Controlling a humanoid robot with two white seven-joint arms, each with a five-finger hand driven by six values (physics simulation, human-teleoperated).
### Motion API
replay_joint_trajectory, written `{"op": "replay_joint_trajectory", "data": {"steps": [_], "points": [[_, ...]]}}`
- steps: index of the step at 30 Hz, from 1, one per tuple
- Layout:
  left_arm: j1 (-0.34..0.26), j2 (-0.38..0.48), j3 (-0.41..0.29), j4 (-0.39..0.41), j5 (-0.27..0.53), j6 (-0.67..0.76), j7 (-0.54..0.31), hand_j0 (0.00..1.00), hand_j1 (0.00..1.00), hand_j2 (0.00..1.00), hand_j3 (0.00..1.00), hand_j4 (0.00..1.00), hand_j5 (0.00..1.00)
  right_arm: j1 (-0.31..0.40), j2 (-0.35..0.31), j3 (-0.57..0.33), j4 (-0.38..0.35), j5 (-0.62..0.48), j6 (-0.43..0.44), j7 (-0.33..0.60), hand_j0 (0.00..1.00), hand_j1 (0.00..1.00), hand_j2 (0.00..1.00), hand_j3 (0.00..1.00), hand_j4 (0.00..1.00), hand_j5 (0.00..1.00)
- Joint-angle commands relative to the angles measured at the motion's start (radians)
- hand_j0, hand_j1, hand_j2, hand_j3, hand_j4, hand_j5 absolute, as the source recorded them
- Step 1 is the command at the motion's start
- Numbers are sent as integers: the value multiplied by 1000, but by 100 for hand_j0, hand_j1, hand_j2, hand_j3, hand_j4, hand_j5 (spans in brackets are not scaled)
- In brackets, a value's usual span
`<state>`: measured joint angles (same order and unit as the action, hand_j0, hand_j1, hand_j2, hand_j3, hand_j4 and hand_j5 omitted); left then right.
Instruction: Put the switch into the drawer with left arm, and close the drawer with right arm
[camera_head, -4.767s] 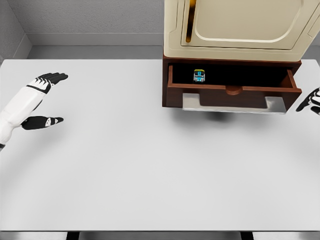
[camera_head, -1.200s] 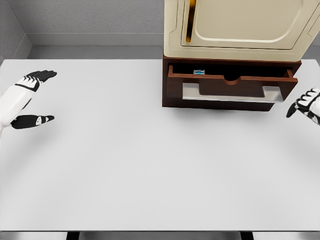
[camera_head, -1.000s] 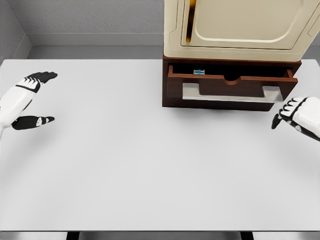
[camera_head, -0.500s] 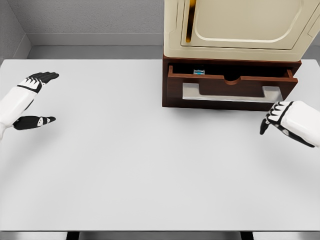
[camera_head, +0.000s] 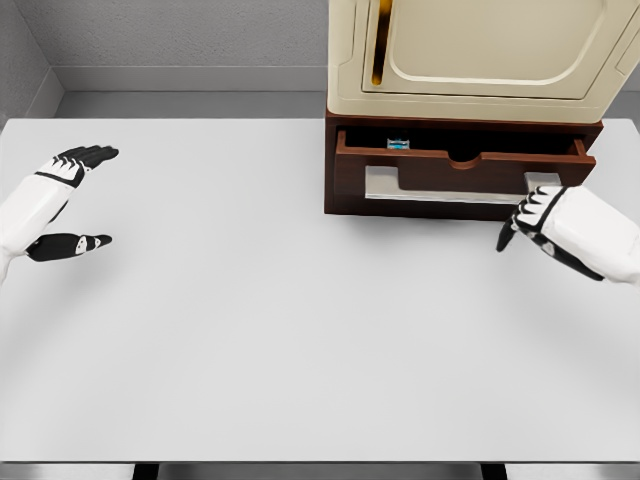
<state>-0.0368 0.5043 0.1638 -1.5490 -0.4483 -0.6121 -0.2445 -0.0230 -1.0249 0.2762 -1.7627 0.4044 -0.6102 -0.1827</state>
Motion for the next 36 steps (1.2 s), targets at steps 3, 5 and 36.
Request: {"op": "replay_joint_trajectory", "data": {"steps": [3, 5, 36], "points": [[3, 2, 0, -2, 8, 1, 1, 100, 100, 100, 100, 100, 100, -8, 37, 14, 3, -3, -1, 19, 32, 32, 32, 32, 32, 32], [3, 0, 0, -2, 8, 1, 1, 100, 100, 100, 100, 100, 100, -9, 45, 15, 3, -4, -1, 38, 32, 32, 32, 32, 32, 32], [11, -13, 3, -14, 10, 1, 1, 100, 100, 100, 100, 100, 100, -235, 178, 181, 155, -6, -1, 111, 35, 35, 35, 35, 35, 35]]}}
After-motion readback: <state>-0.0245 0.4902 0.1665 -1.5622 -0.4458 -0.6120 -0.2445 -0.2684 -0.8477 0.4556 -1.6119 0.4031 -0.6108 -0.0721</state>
